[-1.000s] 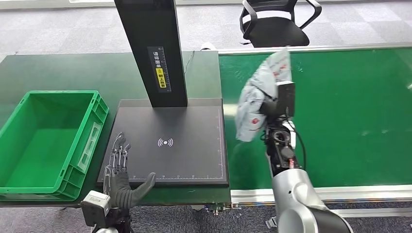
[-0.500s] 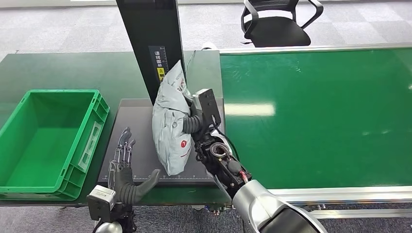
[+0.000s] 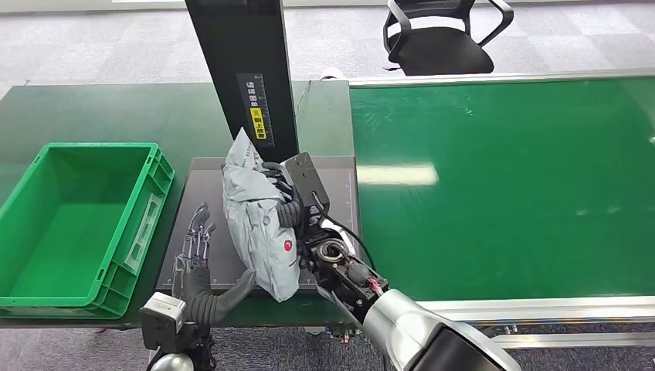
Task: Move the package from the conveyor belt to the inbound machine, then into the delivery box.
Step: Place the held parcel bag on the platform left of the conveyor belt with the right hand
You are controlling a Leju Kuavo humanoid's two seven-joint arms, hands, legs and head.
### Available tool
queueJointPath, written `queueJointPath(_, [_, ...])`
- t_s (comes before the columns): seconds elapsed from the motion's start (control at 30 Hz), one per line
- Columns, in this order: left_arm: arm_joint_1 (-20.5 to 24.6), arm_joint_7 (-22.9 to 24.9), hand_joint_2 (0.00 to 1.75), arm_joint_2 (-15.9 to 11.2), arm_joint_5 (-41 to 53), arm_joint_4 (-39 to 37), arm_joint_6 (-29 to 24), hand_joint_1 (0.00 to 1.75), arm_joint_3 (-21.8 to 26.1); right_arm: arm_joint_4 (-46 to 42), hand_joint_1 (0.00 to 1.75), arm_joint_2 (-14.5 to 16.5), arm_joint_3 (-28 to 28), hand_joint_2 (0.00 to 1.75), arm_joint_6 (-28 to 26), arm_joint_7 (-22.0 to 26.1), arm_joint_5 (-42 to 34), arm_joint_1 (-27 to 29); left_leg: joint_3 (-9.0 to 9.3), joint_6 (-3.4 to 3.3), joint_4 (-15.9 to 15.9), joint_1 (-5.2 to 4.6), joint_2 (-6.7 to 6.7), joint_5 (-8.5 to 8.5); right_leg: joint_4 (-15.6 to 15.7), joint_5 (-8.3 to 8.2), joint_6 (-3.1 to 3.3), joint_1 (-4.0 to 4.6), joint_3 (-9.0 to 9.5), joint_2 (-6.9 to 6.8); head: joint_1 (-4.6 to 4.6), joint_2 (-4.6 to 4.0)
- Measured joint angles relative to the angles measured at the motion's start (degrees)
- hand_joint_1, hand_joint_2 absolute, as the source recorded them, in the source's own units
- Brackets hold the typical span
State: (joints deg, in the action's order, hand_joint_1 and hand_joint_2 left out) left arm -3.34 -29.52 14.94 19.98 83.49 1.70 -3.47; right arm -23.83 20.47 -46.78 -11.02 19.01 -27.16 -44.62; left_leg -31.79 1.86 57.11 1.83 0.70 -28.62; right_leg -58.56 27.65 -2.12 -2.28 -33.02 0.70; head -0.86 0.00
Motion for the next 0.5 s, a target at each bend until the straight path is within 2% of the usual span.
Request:
queueJointPath(0.17, [-0.4,0.4,1.75,0.0,0.0,0.3,-0.3,0.00,0.0,0.1,0.00,-1.3,6.1,1.75,0.5,5.0,4.2,0.3,0.01,0.00,0.0,0.00,0.00,0.00,0.0,0.00,0.00,0.00,0.01,0.00,-0.01,0.00])
queueJointPath(0.27, [-1.4,0.5,1.75,0.0,0.0,1.1,-0.8,0.00,0.1,-2.7,0.00,-2.1,12.4,1.75,0.2,10.8,8.4,2.7,-0.01,0.00,0.0,0.00,0.00,-0.01,0.0,0.00,0.00,0.00,0.00,0.00,-0.01,0.00])
queueJointPath(0.4, [-2.7,0.6,1.75,0.0,0.0,2.3,-1.2,0.00,0.2,-11.2,0.00,-2.4,21.4,1.75,2.2,18.4,10.6,9.1,-0.05,0.00,0.0,0.00,-0.03,-0.02,0.0,0.02,0.00,0.00,-0.02,-0.03,-0.01,0.00])
queueJointPath(0.5, [-3.7,0.5,1.75,0.1,0.3,3.1,-1.5,0.00,0.3,-21.8,0.00,-2.1,28.3,1.75,5.2,20.6,10.7,17.0,-0.11,0.01,0.0,0.00,-0.16,-0.04,0.0,0.06,0.00,0.00,-0.04,-0.16,-0.01,0.00])
